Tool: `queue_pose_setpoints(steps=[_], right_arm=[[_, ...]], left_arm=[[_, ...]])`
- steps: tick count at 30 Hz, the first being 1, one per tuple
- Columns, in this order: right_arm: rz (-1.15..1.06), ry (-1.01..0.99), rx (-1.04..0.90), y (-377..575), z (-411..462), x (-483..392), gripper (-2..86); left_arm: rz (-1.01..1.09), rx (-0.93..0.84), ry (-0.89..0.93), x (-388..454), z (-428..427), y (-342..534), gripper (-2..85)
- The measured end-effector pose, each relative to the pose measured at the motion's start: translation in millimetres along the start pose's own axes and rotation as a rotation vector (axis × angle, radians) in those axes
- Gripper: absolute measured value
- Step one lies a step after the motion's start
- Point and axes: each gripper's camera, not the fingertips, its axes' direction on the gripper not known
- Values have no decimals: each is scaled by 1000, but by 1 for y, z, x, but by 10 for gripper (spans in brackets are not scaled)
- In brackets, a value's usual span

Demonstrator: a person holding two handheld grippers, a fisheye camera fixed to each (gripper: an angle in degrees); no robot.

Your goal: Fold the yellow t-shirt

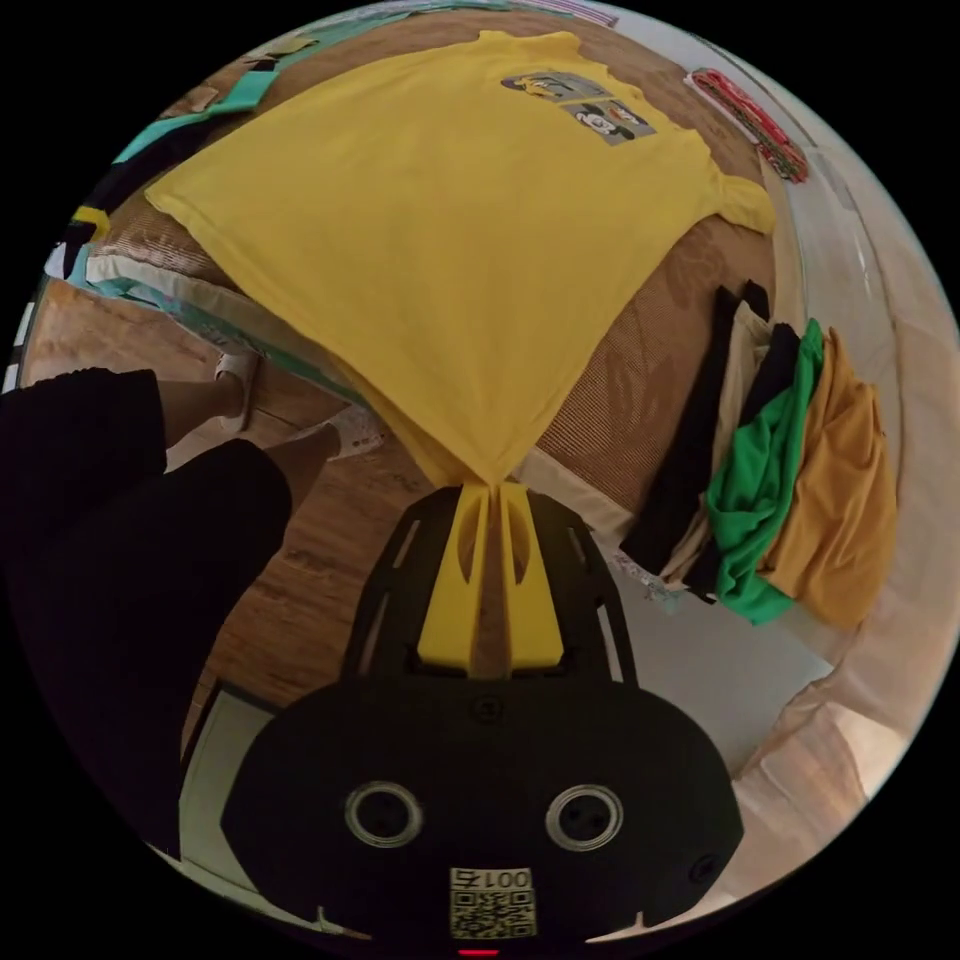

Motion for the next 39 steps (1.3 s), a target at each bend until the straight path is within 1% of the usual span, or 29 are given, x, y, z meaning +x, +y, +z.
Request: queue_pose_setpoints(steps=[2,5,8,10,12,13,14,16,17,19,22,25,27,30,32,33,35,36,38,39], right_arm=[[-4,32,21,6,-16,14,32],[12,54,45,9,-30,36,51],[121,44,68,12,-45,64,76],[201,47,94,16,-59,80,82],[290,-8,118,22,-73,98,80],[355,-67,128,26,-80,109,73],[418,-117,126,28,-83,119,63],[484,-177,112,27,-82,132,45],[514,-201,101,26,-81,141,35],[574,-233,78,27,-79,155,26],[695,-297,6,48,-79,175,16],[723,-273,-83,69,-88,189,10],[719,-234,-81,72,-107,207,8],[681,-170,85,46,-156,259,8],[651,-128,255,4,-190,320,10],[644,-117,288,-8,-196,337,10],[616,-77,414,-62,-213,411,15],[601,-66,453,-75,-216,430,18],[533,3,593,-128,-223,502,31],[522,18,609,-142,-224,520,35]], left_arm=[[2,-10,3,12,-11,-6,39],[42,49,-19,41,-40,-39,36],[116,208,-22,79,-73,-96,17],[190,333,34,114,-90,-148,9],[254,394,68,144,-95,-188,5],[291,422,72,164,-95,-215,2],[307,427,79,173,-94,-228,1],[347,407,177,209,-85,-277,-3],[366,400,202,219,-82,-287,-4],[463,352,244,262,-71,-319,-5],[578,282,206,311,-60,-341,-7],[623,193,193,343,-53,-352,-11],[641,140,163,358,-51,-354,-13],[656,180,134,378,-61,-355,-13],[670,182,116,390,-69,-361,-11],[677,179,105,398,-74,-366,-10],[676,165,106,408,-83,-374,-10],[685,158,105,416,-89,-379,-10],[716,162,86,428,-99,-383,-10],[735,167,68,437,-106,-385,-10]])
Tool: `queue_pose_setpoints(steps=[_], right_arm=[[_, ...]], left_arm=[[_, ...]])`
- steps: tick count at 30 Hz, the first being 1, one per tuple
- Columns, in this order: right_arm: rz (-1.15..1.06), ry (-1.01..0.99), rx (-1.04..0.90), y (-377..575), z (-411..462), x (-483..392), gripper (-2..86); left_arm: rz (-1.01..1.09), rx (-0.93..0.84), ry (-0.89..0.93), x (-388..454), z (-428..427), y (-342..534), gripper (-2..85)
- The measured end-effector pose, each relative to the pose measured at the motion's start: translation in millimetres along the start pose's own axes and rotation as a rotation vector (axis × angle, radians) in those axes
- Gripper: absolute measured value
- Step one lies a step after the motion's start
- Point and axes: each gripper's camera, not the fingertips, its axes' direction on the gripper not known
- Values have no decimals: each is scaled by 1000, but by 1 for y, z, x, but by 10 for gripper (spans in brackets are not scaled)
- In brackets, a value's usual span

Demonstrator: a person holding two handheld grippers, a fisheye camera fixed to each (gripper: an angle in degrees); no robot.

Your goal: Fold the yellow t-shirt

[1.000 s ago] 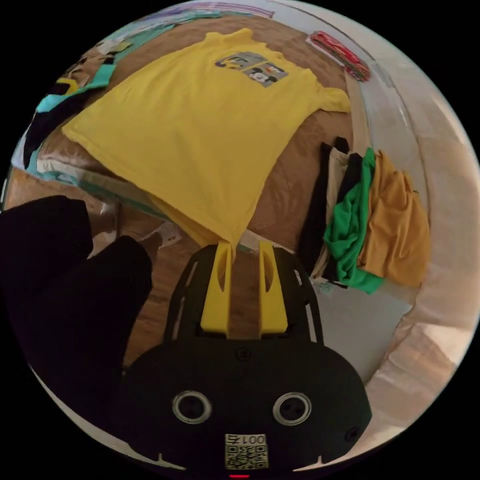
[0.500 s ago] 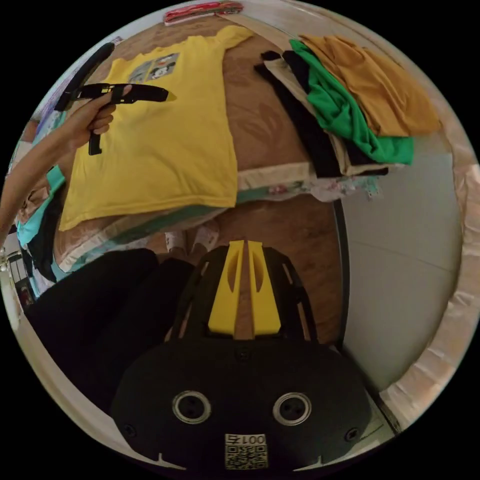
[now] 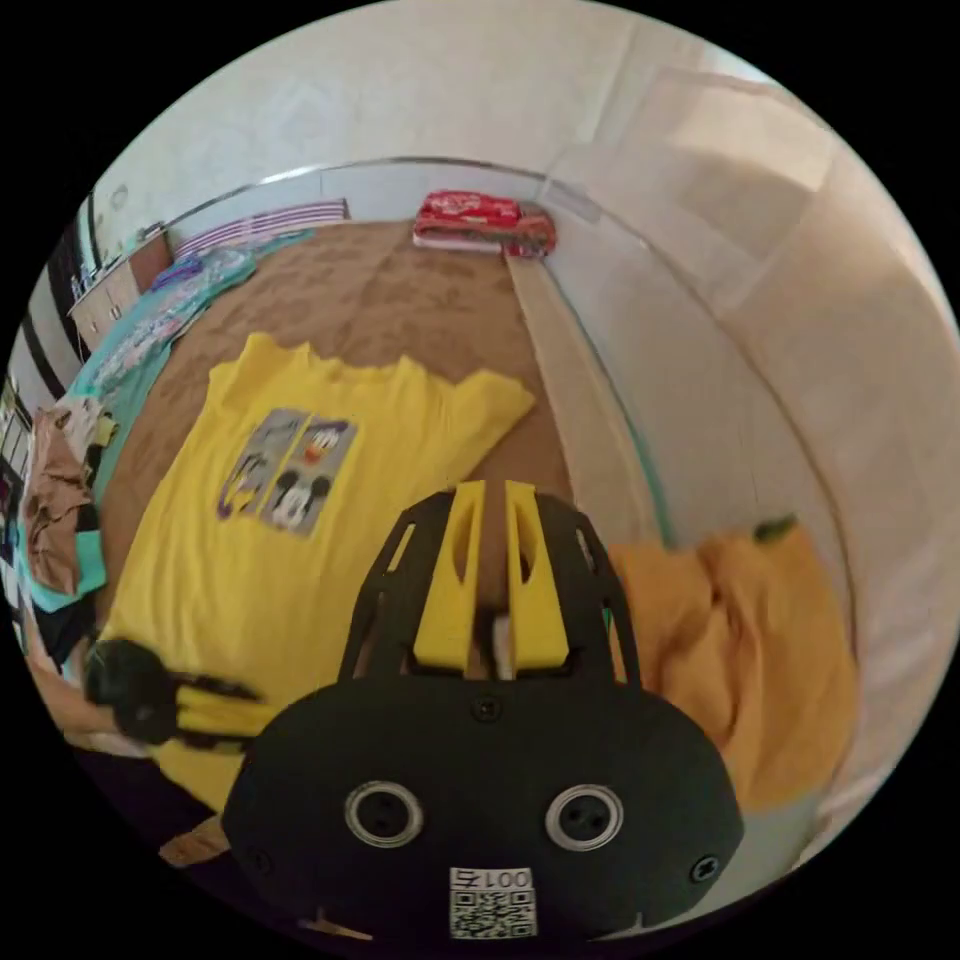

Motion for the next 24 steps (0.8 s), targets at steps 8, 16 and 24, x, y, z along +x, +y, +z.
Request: queue_pose_setpoints(steps=[8,16,24], right_arm=[[-524,-241,-166,-206,122,89,103],[-940,-527,-529,-327,174,124,102],[-789,-782,-583,-376,133,219,17]], left_arm=[[-19,-38,-120,33,-48,-57,-9],[-252,186,-213,8,-130,-170,-9],[-252,293,-323,-48,-178,-272,-8]])
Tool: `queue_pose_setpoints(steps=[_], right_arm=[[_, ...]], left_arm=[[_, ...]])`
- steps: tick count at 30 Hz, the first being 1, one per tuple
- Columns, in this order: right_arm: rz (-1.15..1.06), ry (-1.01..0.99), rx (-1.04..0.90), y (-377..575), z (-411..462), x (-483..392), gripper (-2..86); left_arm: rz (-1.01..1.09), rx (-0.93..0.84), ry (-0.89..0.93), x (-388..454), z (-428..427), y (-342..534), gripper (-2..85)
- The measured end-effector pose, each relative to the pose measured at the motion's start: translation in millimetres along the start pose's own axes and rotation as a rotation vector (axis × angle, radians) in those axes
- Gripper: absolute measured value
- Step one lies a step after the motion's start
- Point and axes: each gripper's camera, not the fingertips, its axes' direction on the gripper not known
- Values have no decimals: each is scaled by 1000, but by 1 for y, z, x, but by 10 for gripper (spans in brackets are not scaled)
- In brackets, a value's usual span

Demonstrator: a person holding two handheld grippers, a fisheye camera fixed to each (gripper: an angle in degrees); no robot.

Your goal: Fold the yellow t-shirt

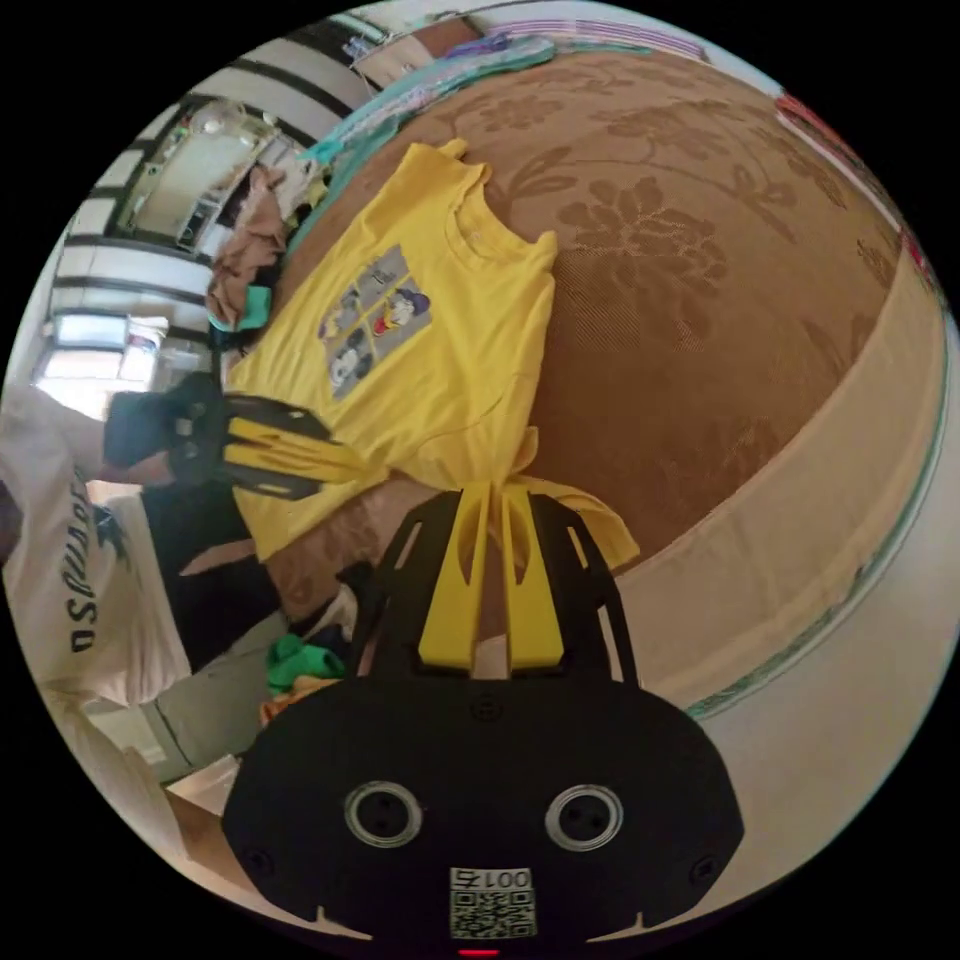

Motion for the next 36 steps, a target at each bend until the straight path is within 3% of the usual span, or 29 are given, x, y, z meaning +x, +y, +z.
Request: queue_pose_setpoints(steps=[5,7,12,14,17,21,24,26,31,36], right_arm=[[110,-256,284,31,-74,17,10],[130,-297,369,37,-93,19,9],[267,-210,461,39,-120,23,9],[304,-90,404,34,-127,27,11],[316,-59,356,30,-135,40,16],[308,-17,423,44,-163,46,30],[291,135,408,55,-184,41,56],[274,291,276,54,-177,41,95],[104,358,158,45,-154,45,141],[-16,408,68,33,-148,51,76]], left_arm=[[13,30,-64,-38,-27,-46,13],[50,34,-11,-54,-38,-63,21],[20,23,96,-87,-36,-91,15],[-7,18,146,-99,-31,-104,7],[-37,-19,178,-112,-21,-125,-10],[-62,-56,144,-120,-20,-143,-14],[-72,-53,148,-129,-31,-153,-14],[-57,-14,153,-134,-48,-161,-14],[110,44,208,-145,-81,-206,-9],[359,-3,335,-134,-81,-267,35]])
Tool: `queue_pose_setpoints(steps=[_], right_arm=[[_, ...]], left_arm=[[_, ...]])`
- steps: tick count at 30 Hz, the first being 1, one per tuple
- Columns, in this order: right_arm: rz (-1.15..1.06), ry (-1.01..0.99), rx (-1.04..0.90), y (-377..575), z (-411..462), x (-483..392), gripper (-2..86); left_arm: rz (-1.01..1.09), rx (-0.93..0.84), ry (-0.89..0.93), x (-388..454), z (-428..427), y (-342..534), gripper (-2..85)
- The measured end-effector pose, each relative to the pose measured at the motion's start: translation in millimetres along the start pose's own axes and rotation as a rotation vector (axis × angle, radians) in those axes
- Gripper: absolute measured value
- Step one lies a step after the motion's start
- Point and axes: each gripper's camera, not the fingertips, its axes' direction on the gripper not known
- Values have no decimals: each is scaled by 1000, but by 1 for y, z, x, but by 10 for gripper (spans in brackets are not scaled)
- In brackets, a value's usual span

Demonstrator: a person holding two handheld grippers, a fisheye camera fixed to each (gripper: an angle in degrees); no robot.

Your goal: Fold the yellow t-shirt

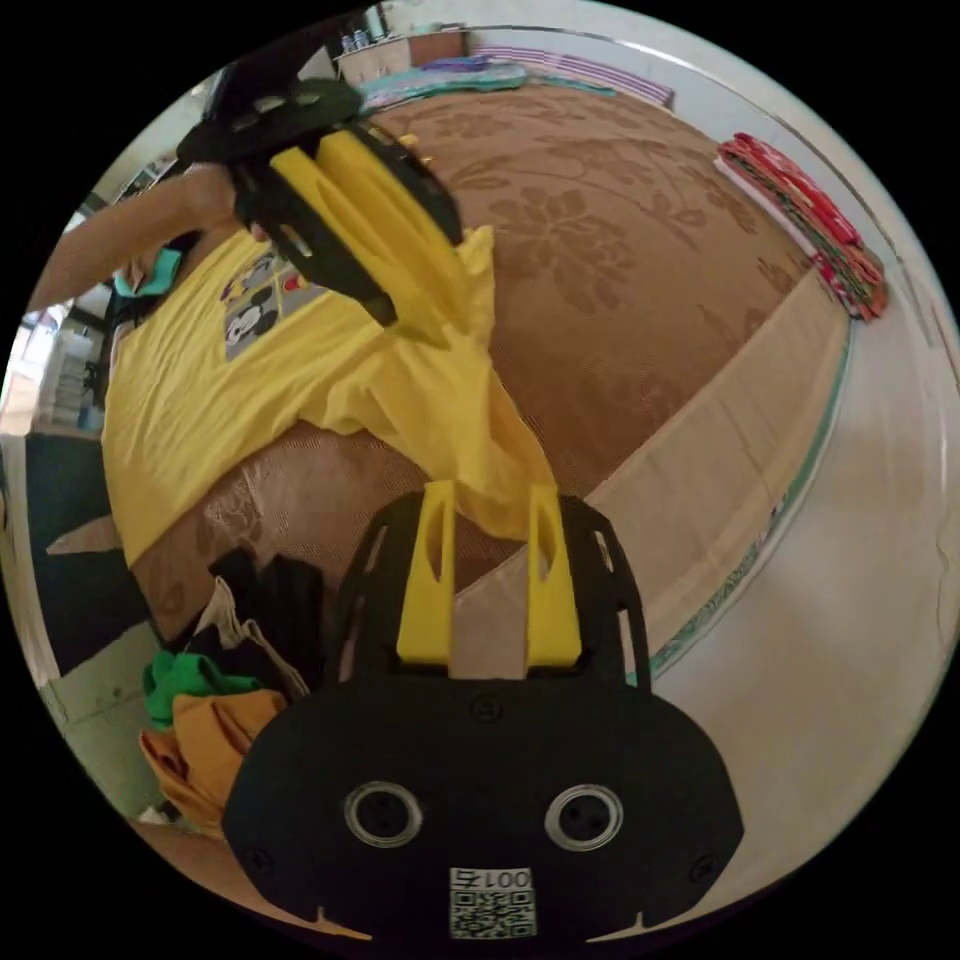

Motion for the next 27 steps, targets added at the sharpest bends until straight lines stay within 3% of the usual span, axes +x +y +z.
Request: queue_pose_setpoints(steps=[4,9,17,20,27], right_arm=[[78,-105,-41,0,-14,8,19],[216,-459,120,17,-50,26,18],[-74,-390,294,31,-71,3,87],[-139,-333,271,22,-75,-2,101],[-82,-459,343,-20,-53,6,76]], left_arm=[[190,-162,57,2,10,-40,97],[375,-293,100,12,0,-52,26],[484,-324,51,15,-64,-24,-11],[502,-365,13,11,-81,-7,-11],[458,-309,4,7,-109,49,-11]])
